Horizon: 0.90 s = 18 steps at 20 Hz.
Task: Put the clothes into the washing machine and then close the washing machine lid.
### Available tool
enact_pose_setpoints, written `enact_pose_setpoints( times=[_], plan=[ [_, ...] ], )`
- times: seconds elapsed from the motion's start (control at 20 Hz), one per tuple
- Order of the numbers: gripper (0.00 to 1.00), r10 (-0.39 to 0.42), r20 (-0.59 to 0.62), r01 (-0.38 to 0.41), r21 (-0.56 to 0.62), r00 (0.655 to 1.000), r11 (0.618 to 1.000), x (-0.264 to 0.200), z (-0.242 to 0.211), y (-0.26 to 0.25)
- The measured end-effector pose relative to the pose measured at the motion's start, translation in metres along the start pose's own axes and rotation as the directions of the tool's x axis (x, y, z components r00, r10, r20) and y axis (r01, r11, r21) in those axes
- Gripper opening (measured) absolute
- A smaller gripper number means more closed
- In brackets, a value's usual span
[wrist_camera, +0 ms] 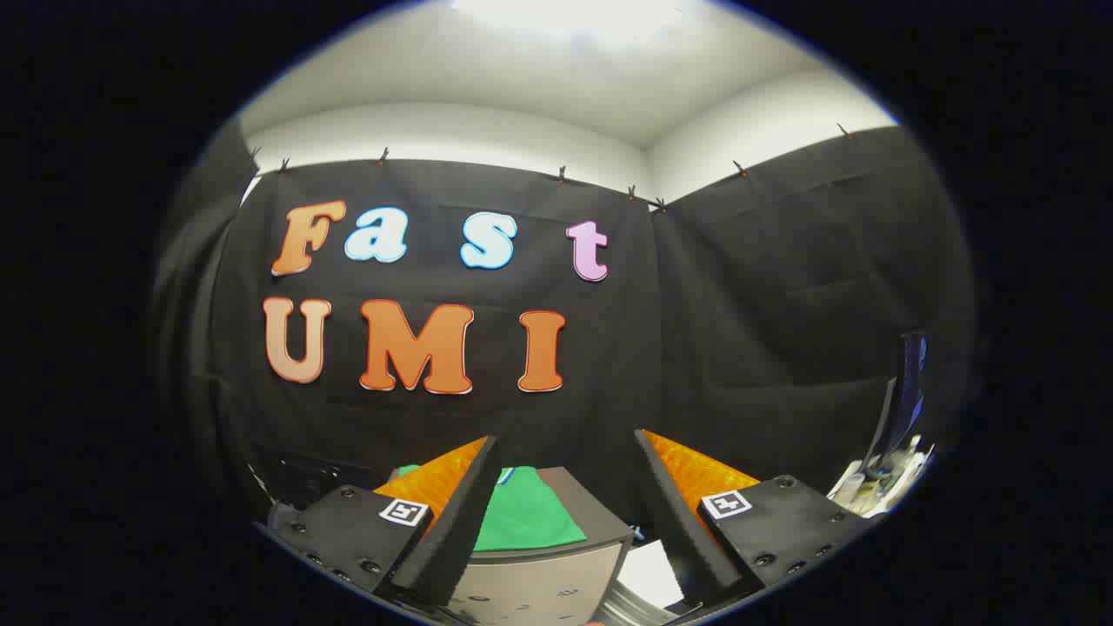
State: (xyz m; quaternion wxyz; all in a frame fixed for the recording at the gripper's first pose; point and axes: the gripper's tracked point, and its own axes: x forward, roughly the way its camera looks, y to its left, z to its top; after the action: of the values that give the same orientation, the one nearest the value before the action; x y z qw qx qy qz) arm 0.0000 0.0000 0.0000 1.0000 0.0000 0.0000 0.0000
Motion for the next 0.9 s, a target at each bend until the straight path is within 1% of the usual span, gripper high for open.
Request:
enact_pose_setpoints(
  times=[0.1,0.15,0.25,0.3,0.45,0.7,0.9],
  plan=[
    [0.98,0.022,-0.002,-0.022,-0.045,1.000,0.999,0.003,0.000,0.009],
    [0.98,0.048,0.007,-0.048,-0.032,0.999,0.998,0.002,0.001,0.017],
    [0.98,0.108,-0.002,-0.108,0.030,0.994,0.994,0.003,-0.003,0.033],
    [0.98,0.122,-0.015,-0.121,0.060,0.992,0.991,0.003,-0.007,0.034],
    [0.98,0.192,0.001,-0.191,0.120,0.981,0.974,0.011,-0.003,0.049],
    [0.98,0.242,-0.025,-0.233,0.189,0.970,0.954,0.021,-0.018,0.055],
    [0.98,0.267,-0.047,-0.249,0.235,0.963,0.940,0.023,-0.029,0.055]
  ],
)
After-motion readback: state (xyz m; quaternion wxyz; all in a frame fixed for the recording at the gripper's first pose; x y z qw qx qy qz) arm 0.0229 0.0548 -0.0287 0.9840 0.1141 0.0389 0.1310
